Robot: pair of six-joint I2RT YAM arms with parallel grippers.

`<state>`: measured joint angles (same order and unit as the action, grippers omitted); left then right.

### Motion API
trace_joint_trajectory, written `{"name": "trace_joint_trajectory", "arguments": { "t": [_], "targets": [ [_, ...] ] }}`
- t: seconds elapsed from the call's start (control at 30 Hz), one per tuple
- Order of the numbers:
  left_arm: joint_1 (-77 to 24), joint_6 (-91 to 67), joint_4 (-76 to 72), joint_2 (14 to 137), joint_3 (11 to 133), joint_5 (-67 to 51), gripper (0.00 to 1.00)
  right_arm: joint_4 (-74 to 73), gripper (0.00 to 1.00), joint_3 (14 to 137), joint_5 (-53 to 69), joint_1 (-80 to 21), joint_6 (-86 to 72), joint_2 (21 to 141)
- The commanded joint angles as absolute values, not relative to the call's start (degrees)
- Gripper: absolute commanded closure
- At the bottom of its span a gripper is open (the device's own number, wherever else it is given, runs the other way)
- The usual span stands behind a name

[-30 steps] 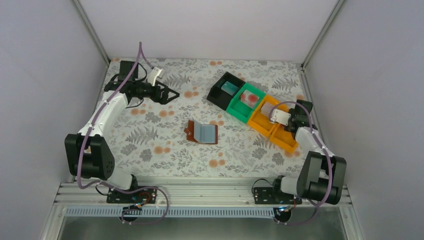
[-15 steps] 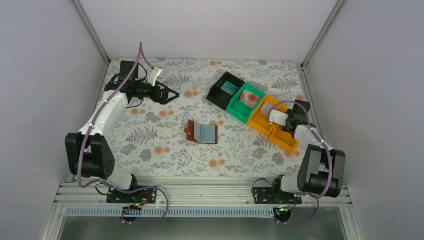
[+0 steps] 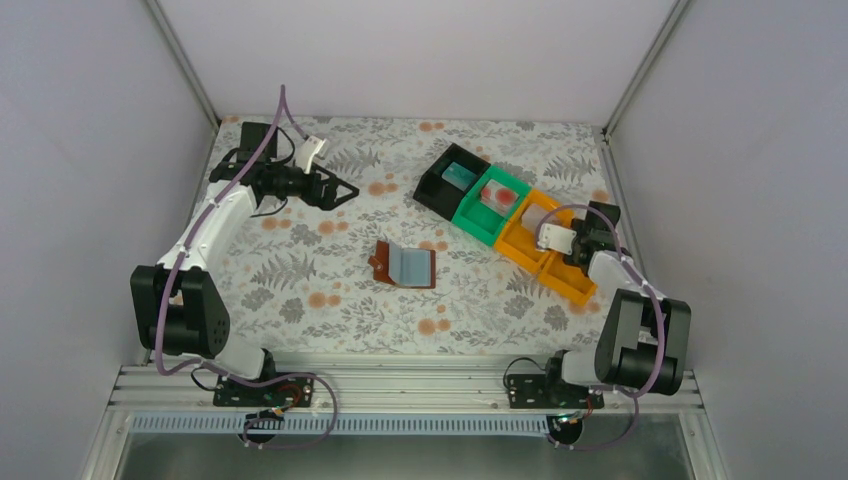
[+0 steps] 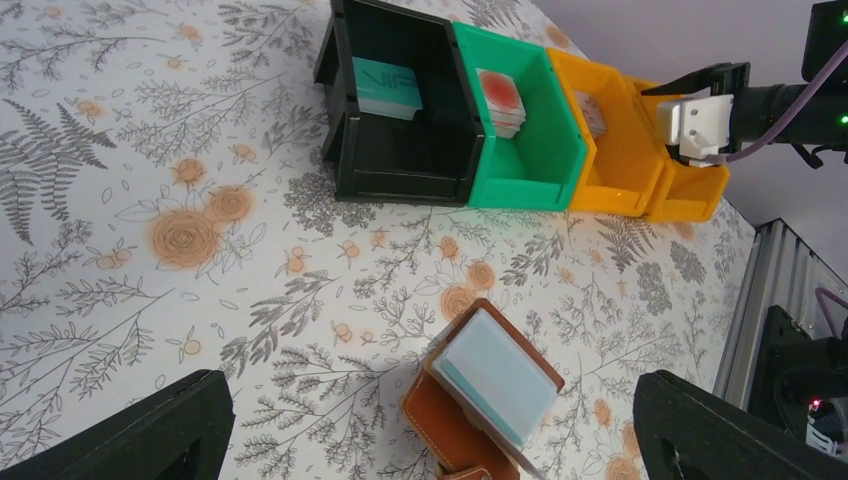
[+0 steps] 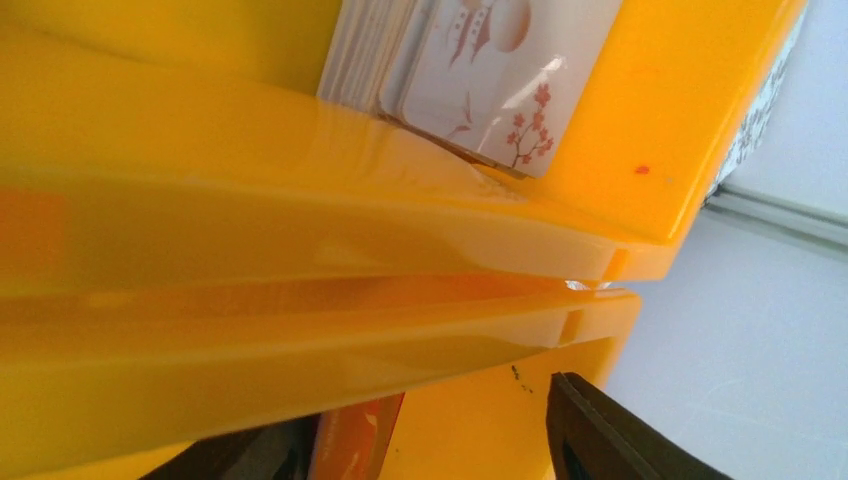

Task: Take the credit cards out of the card holder

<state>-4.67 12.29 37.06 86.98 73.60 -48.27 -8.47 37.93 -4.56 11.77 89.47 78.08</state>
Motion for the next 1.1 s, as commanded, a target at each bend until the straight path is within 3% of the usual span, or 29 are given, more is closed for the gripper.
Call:
{"name": "trace_joint_trajectory", "arguments": {
  "t": [0.0,0.07,0.1,0.43,0.63,0.8,0.87,0.97,1.07],
  "targets": [
    [-4.9,14.0,37.6,86.9,75.4,-49.4,0.0,-8.1,0.28,36.9,-4.2,12.0,89.3,76.9],
    [-4.8,14.1,37.6,86.8,75.4,-49.4,0.0,-8.3,0.05,37.4,-4.2,12.1,88.9,77.1],
    [-4.8,14.1,37.7,86.8,75.4,-49.5,0.0,-8.3,0.01,37.6,-4.3,12.1,88.8,77.2],
    [-4.8,14.6,38.1,86.3,75.4,-50.0,0.0,-10.5,0.01,40.2,1.8,12.2,83.8,71.2],
    [-4.9,15.4,38.3,85.6,75.2,-50.7,0.0,-10.4,0.01,44.3,9.1,12.2,73.0,63.2],
    [-4.9,16.7,39.5,85.2,73.9,-49.9,0.0,-12.1,0.01,60.8,33.4,11.9,45.2,59.9],
    [-4.8,16.5,40.1,84.9,72.7,-48.5,0.0,-9.3,0.01,68.0,39.3,11.0,25.9,60.3],
    [-4.8,13.9,40.3,85.2,68.4,-50.4,0.0,-14.8,0.01,77.2,39.9,5.7,6.1,62.5],
    [-5.1,7.3,36.6,86.8,61.8,-53.6,0.0,-17.1,0.01,74.1,30.2,-5.7,-1.7,61.0]
  ]
}}
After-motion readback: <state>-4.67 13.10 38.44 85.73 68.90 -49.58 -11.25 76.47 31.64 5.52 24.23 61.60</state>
